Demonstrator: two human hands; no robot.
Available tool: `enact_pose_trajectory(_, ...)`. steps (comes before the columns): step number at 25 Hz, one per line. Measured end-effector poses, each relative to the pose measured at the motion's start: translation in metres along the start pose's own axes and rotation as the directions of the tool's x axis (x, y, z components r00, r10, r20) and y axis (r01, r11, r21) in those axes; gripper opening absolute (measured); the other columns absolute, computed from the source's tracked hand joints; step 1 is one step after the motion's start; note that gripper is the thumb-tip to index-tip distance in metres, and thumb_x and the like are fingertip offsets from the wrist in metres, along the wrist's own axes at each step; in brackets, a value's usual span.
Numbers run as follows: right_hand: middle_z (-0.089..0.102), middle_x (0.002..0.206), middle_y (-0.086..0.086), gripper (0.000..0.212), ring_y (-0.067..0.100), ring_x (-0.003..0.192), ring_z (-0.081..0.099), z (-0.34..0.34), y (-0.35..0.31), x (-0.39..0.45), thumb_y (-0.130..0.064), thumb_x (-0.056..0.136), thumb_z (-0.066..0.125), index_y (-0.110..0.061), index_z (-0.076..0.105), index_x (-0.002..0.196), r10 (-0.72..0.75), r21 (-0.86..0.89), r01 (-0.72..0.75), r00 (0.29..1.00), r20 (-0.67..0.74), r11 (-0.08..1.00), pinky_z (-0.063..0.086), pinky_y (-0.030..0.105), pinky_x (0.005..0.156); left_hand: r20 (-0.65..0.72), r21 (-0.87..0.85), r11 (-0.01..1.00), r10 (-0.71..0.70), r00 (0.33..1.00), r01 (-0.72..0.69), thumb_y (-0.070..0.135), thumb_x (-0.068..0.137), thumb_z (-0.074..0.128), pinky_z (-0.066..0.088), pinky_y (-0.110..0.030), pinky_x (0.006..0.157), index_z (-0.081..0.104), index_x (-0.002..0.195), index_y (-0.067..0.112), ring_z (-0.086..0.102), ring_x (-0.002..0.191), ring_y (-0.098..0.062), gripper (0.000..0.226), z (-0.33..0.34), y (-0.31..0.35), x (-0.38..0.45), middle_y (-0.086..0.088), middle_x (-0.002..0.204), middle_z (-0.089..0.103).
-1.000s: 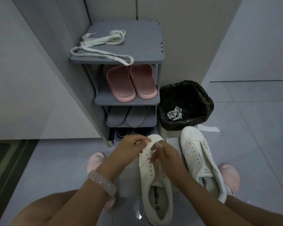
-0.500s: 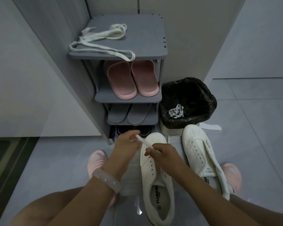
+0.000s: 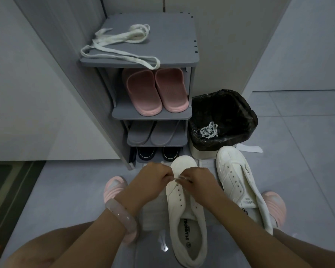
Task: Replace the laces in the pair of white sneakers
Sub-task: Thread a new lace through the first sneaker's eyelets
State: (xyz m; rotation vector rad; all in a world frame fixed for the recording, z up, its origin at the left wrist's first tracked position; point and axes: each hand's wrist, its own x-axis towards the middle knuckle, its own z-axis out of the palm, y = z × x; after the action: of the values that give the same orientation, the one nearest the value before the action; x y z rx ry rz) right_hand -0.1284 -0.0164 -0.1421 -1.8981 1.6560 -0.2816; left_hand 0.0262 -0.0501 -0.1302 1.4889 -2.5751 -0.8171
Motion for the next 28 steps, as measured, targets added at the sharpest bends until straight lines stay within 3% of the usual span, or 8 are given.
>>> enact_pose_trajectory(2, 0.066, 0.105, 0.005, 0.020, 0.019, 0.097, 0.059, -0.004, 0.007, 0.001, -0.025, 0.093, 0.053, -0.014, 0.064, 0.105, 0.084, 0.092, -0.078, 0.994, -0.068, 0.993, 0.045, 0.028, 0.081, -0.047, -0.047, 0.996, -0.080, 0.996, 0.078, 0.013, 0.093, 0.050, 0.033, -0.015, 0.066, 0.068, 0.098, 0.005, 0.055, 0.080, -0.012, 0.020, 0.003, -0.007, -0.001, -0.006, 0.096, 0.069)
enact_pose_trajectory(7, 0.066, 0.096, 0.008, 0.026, 0.022, 0.084, 0.060, 0.008, 0.011, -0.001, -0.022, 0.095, 0.040, -0.009, 0.063, 0.098, 0.121, -0.094, -0.119, 0.992, 0.019, 0.988, 0.048, 0.032, 0.074, -0.108, -0.072, 0.971, -0.234, 0.966, 0.228, 0.013, 0.093, 0.047, 0.037, -0.020, 0.070, 0.065, 0.096, 0.005, 0.058, 0.087, -0.017, 0.020, 0.026, -0.012, 0.000, -0.008, 0.100, 0.067)
enact_pose_trajectory(12, 0.067, 0.112, 0.004, 0.029, 0.019, 0.101, 0.061, 0.013, 0.015, -0.002, -0.014, 0.092, 0.046, -0.018, 0.066, 0.113, 0.130, 0.060, -0.130, 0.991, 0.010, 0.990, 0.047, 0.026, 0.087, -0.115, 0.096, 0.975, -0.187, 0.976, 0.198, 0.010, 0.095, 0.042, 0.039, -0.025, 0.080, 0.057, 0.107, 0.007, 0.056, 0.102, -0.022, 0.019, 0.042, 0.003, 0.009, -0.008, 0.111, 0.059)
enact_pose_trajectory(16, 0.064, 0.122, 0.001, 0.035, 0.017, 0.109, 0.059, 0.017, 0.019, -0.003, -0.012, 0.092, 0.045, -0.022, 0.064, 0.119, 0.175, 0.095, -0.179, 0.984, 0.042, 0.979, 0.043, 0.022, 0.088, -0.163, -0.021, 0.980, -0.196, 0.967, 0.195, 0.011, 0.094, 0.043, 0.032, -0.019, 0.070, 0.060, 0.099, 0.005, 0.056, 0.095, -0.019, 0.018, 0.046, 0.003, 0.009, -0.008, 0.103, 0.062)
enact_pose_trajectory(20, 0.066, 0.118, -0.001, 0.033, 0.017, 0.104, 0.061, 0.015, 0.021, 0.000, -0.015, 0.090, 0.048, -0.025, 0.066, 0.116, 0.191, 0.098, -0.200, 0.978, 0.088, 0.975, 0.045, 0.022, 0.083, -0.154, -0.223, 0.934, -0.315, 0.936, 0.278, 0.006, 0.090, 0.048, 0.034, -0.011, 0.056, 0.063, 0.088, 0.002, 0.051, 0.075, -0.011, 0.016, 0.048, 0.000, 0.007, -0.008, 0.087, 0.064)
enact_pose_trajectory(23, 0.067, 0.117, -0.003, 0.030, 0.015, 0.101, 0.062, 0.015, 0.023, 0.003, -0.014, 0.090, 0.049, -0.024, 0.068, 0.111, 0.245, 0.187, -0.255, 0.966, 0.077, 0.949, 0.044, 0.019, 0.080, -0.186, -0.209, 0.927, -0.349, 0.918, 0.310, 0.006, 0.091, 0.045, 0.034, -0.016, 0.058, 0.059, 0.081, 0.006, 0.051, 0.075, -0.013, 0.017, 0.051, 0.007, 0.005, -0.006, 0.083, 0.060)
enact_pose_trajectory(25, 0.065, 0.120, -0.004, 0.033, 0.014, 0.105, 0.060, 0.019, 0.022, 0.003, -0.014, 0.091, 0.045, -0.026, 0.067, 0.113, 0.252, 0.156, -0.262, 0.964, 0.081, 0.952, 0.039, 0.016, 0.077, -0.170, -0.161, 0.941, -0.325, 0.930, 0.299, 0.009, 0.092, 0.043, 0.032, -0.021, 0.063, 0.045, 0.069, 0.018, 0.049, 0.077, -0.015, 0.025, 0.054, 0.012, 0.006, -0.004, 0.082, 0.055)
enact_pose_trajectory(28, 0.064, 0.121, -0.003, 0.038, 0.018, 0.108, 0.059, 0.021, 0.022, 0.001, -0.015, 0.092, 0.041, -0.031, 0.064, 0.117, 0.213, 0.070, -0.219, 0.973, 0.084, 0.973, 0.039, 0.019, 0.075, -0.084, -0.357, 0.859, -0.421, 0.903, 0.367, 0.006, 0.089, 0.050, 0.038, -0.017, 0.058, 0.045, 0.064, 0.020, 0.051, 0.070, -0.012, 0.029, 0.054, 0.009, 0.010, 0.000, 0.073, 0.054)
